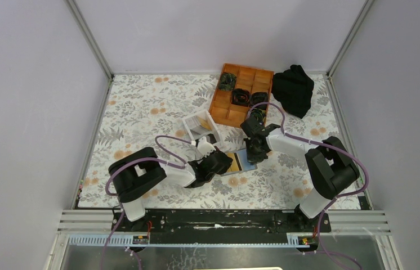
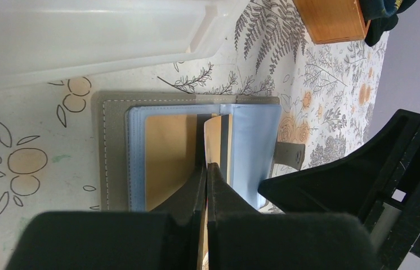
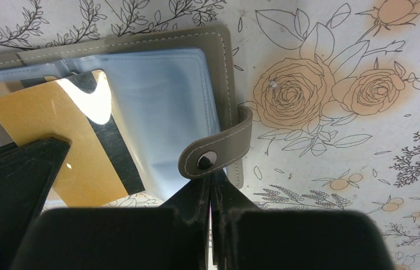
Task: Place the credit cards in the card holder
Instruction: Insert the credit card into the card holder.
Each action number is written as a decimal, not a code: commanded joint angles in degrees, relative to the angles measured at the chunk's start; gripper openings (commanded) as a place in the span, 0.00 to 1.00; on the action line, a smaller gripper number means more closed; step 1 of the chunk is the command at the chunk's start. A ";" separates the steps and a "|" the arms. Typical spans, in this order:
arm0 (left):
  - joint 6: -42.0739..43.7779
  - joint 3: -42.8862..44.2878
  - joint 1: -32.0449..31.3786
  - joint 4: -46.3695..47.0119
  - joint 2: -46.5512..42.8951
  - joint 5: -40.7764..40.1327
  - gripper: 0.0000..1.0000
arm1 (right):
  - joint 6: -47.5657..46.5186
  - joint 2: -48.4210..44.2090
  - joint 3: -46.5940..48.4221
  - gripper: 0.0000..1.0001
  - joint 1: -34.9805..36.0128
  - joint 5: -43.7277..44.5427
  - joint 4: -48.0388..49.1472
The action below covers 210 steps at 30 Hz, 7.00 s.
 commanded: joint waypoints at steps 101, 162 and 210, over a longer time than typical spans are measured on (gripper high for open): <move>12.33 -2.88 -4.15 0.61 7.22 0.71 0.00 | 0.93 5.39 1.82 0.01 0.50 4.75 -2.83; 14.62 2.71 0.41 -1.35 10.54 6.10 0.40 | 0.87 6.70 1.61 0.01 0.49 3.31 -2.63; 19.93 23.61 0.58 -35.10 10.32 0.01 0.43 | 1.67 1.36 0.15 0.03 0.43 -2.14 -0.77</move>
